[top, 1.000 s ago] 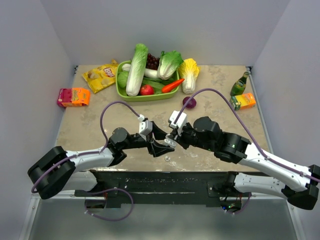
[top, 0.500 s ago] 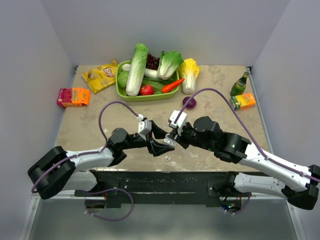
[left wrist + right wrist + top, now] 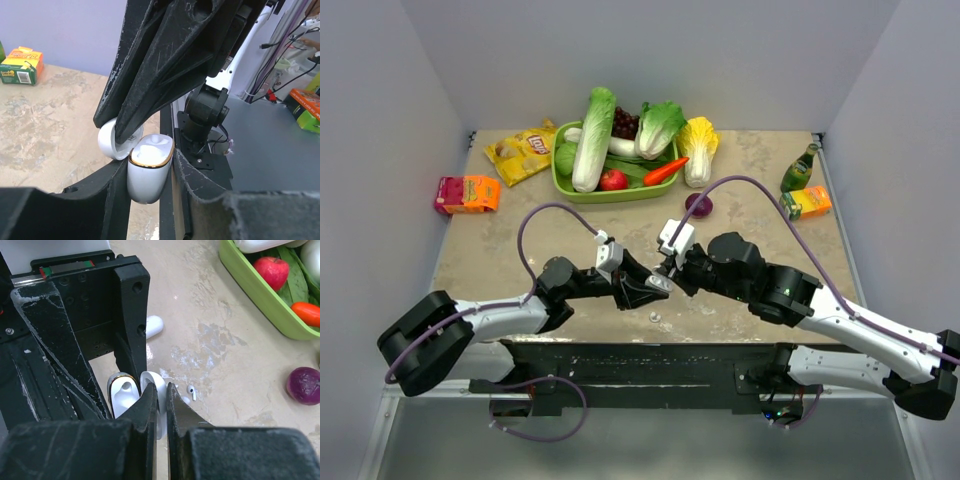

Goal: Insert the wireless bluetooth earbuds into the charging case
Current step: Adjust the charging case.

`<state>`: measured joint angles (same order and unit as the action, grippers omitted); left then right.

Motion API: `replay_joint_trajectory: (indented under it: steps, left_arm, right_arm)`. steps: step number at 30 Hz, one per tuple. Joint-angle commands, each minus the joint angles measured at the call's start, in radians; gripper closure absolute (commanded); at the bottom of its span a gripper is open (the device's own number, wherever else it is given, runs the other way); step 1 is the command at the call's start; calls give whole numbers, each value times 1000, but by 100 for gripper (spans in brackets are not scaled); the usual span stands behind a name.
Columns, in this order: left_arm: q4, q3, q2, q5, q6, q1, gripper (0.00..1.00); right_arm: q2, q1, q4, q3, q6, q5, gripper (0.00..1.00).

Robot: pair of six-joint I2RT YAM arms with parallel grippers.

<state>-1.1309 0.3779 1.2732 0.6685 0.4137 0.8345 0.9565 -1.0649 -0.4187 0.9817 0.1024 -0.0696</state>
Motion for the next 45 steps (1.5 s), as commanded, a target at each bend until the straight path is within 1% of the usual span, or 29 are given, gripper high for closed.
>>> replay_joint_trajectory:
  steps: [1, 2, 3, 4, 7, 9, 10, 11, 12, 13, 15, 16, 17, 18, 19, 21, 22, 23, 24, 25, 26, 29, 34, 38, 39, 40, 42, 43, 45]
  left_arm:
    - [-75, 1, 12, -23, -7, -6, 86]
    - [-76, 1, 12, -23, -6, -6, 89]
    - [-76, 1, 15, -26, -4, -6, 98]
    - [-78, 3, 15, -26, -3, -6, 100]
    - [-86, 0, 18, -32, -1, -6, 100]
    - [-89, 0, 17, -35, -1, -6, 100]
    - [-95, -5, 15, -38, -1, -6, 100]
    - [-96, -7, 17, -46, -1, -6, 100]
    - [-99, -10, 14, -53, -1, -6, 100]
    - [-107, -20, 11, -72, -1, -6, 100]
    - [-113, -31, 0, -95, -1, -6, 100]
    - [-118, -45, -5, -119, -3, -6, 100]
    - [-121, -53, -8, -132, -4, -6, 100]
    - [-122, -59, -18, -142, -6, -6, 100]
    - [-125, -75, -26, -171, -10, -6, 100]
    - [-119, -105, -60, -213, -15, -6, 100]
    - [-113, -115, -75, -251, -19, -5, 100]
    - [-113, -128, -110, -265, -26, -5, 100]
    - [-119, -166, -130, -279, -35, -3, 100]
    - [-145, -189, -153, -312, -36, 0, 100]
    - [-162, -215, -197, -329, -38, -2, 100]
    - [-220, -289, -254, -365, -26, -3, 100]
    - [-322, -353, -265, -392, 11, -3, 100]
    - [-381, -378, -230, -402, 45, -2, 100]
    - [-421, -402, -227, -418, 53, 0, 100]
    - [-447, -416, -218, -425, 56, 0, 100]
    - [-504, -457, -210, -448, 57, 2, 100]
    - [-513, -465, -203, -449, 51, 8, 100]
    - [-549, -496, -198, -457, 19, 21, 100]
  right_arm:
    - [-7, -7, 29, 34, -10, 21, 100]
    - [-5, -6, 29, 35, -12, 22, 100]
    - [-7, -6, 31, 35, -13, 21, 100]
    - [-7, -6, 35, 35, -18, 22, 100]
    - [-4, -6, 44, 35, -29, 27, 100]
    - [1, -6, 47, 37, -36, 22, 93]
    - [2, -6, 55, 37, -49, 18, 77]
    - [1, -6, 60, 37, -59, 8, 69]
    - [-2, -6, 67, 35, -73, -4, 64]
    - [-10, -6, 90, 34, -137, -28, 52]
    - [-36, -4, 122, 31, -199, -125, 42]
    - [-48, -4, 150, 29, -260, -153, 36]
    - [-59, -4, 164, 28, -288, -180, 26]
    - [-68, -4, 173, 23, -312, -231, 22]
    - [-84, -3, 187, 18, -348, -255, 21]
    - [-93, -1, 198, -4, -375, -304, 20]
    - [-105, -1, 195, -17, -407, -370, 20]
    - [-113, -1, 195, -49, -421, -396, 20]
    - [-123, 0, 198, -70, -450, -423, 20]
    - [-148, 2, 204, -95, -461, -438, 20]
    - [-160, 3, 207, -141, -474, -446, 20]
    - [-202, 3, 209, -224, -521, -467, 20]
    - [-234, 5, 198, -294, -582, -473, 20]
    - [-185, 8, 169, -323, -630, -481, 15]
    - [-179, 11, 173, -333, -651, -480, 15]
    - [-171, 13, 179, -357, -662, -475, 17]
    - [-144, 14, 219, -380, -661, -451, 27]
    - [-130, 14, 228, -397, -662, -447, 36]
    - [-73, 14, 222, -403, -690, -466, 46]
